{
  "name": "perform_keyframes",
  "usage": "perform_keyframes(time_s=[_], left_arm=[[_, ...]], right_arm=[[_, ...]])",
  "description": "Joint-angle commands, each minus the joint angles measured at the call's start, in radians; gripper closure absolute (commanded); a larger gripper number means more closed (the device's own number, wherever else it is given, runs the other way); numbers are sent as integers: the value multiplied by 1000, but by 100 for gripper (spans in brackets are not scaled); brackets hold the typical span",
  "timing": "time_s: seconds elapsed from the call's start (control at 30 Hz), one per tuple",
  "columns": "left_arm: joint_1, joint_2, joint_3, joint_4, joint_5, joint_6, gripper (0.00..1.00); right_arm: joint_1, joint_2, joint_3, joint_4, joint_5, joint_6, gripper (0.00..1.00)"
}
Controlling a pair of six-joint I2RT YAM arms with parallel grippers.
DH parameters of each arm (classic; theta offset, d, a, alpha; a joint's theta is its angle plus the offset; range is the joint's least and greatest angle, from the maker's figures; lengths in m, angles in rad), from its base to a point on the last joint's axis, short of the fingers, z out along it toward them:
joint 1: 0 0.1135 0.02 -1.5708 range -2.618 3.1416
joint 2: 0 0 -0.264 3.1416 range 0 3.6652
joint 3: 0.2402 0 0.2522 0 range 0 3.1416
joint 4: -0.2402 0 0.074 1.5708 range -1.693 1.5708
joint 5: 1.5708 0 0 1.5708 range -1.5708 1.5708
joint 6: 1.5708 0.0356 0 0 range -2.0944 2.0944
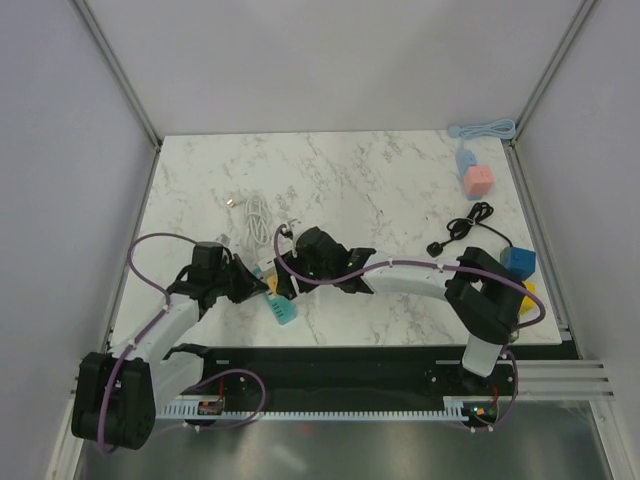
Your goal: Pull the plug off the socket
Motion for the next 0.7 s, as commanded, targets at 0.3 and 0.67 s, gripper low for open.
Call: perform_keyframes(time_s=[0.3,0.67], left_arm=[[6,24,-17,10,-52,6,98],[6,45,-13,3,-59,8,98]], right_arm=[[94,102,146,-53,160,-20,26],[140,146,210,-119,298,-23,39]])
